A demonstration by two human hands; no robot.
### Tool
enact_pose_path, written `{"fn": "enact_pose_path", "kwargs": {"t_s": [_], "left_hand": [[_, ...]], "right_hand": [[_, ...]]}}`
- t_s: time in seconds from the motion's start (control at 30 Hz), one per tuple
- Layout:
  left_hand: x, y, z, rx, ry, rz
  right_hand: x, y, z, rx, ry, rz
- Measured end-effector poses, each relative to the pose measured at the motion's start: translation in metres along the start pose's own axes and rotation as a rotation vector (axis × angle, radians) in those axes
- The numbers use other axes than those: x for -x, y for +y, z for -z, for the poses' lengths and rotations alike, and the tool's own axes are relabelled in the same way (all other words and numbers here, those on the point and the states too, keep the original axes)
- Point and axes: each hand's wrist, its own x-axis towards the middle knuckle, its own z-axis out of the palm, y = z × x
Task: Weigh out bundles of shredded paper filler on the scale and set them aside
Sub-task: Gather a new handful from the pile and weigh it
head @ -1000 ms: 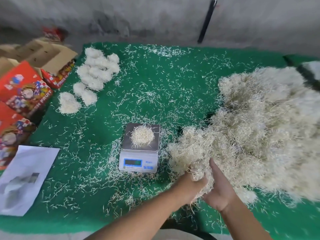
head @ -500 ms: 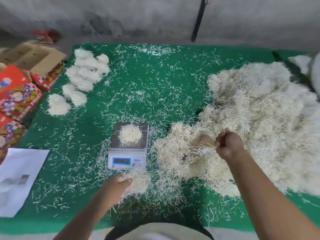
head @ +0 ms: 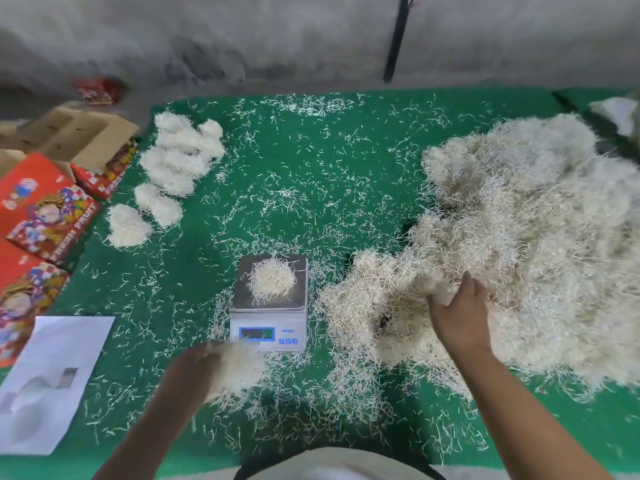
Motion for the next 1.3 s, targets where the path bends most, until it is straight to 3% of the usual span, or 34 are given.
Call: {"fn": "enact_pose_path", "kwargs": {"t_s": [0.03,0.1,0.17,0.27,0.33,0.47,0.6,0.87,1.17,1.3], "left_hand": [[0.007,0.027,0.002,-0.068,0.006,-0.064],[-0.003,0.063,0.002,0.106,-0.026,-0.041],[-0.014,0.102,0.007,0.113,0.057,-0.099],[-0.041,0.141,0.014,0.388,0.103,-0.219],[-0.057,0.160,0.019,0.397,-0.010,-0.203],[-0.101,0.155,0.011,0.309,-0.355,0.012],[-0.135,0.134,-0.005,0.312,-0.502,0.085],[-0.174,0.087,0.001,0.311,-0.224,-0.028],[-0.179,0.031,0.009,0.512,-0.256,0.026],[-0.178,0.017,0.012,0.530,-0.196,0.044]], "right_hand": [[0.016,0.002,-0.007,-0.005,-0.010,0.054],[0.047,0.007,-0.022,-0.011,-0.064,0.098],[0.070,0.018,-0.032,0.003,-0.130,0.062],[0.097,0.036,-0.036,0.050,-0.235,-0.021],[0.109,0.045,-0.031,0.017,-0.263,-0.086],[0.123,0.053,-0.020,-0.008,-0.253,-0.161],[0.134,0.046,-0.019,-0.016,-0.238,-0.165],[0.141,0.025,-0.039,0.003,-0.275,-0.159],[0.124,0.006,-0.059,0.088,-0.297,-0.115],[0.116,-0.006,-0.067,0.111,-0.306,-0.078]]}}
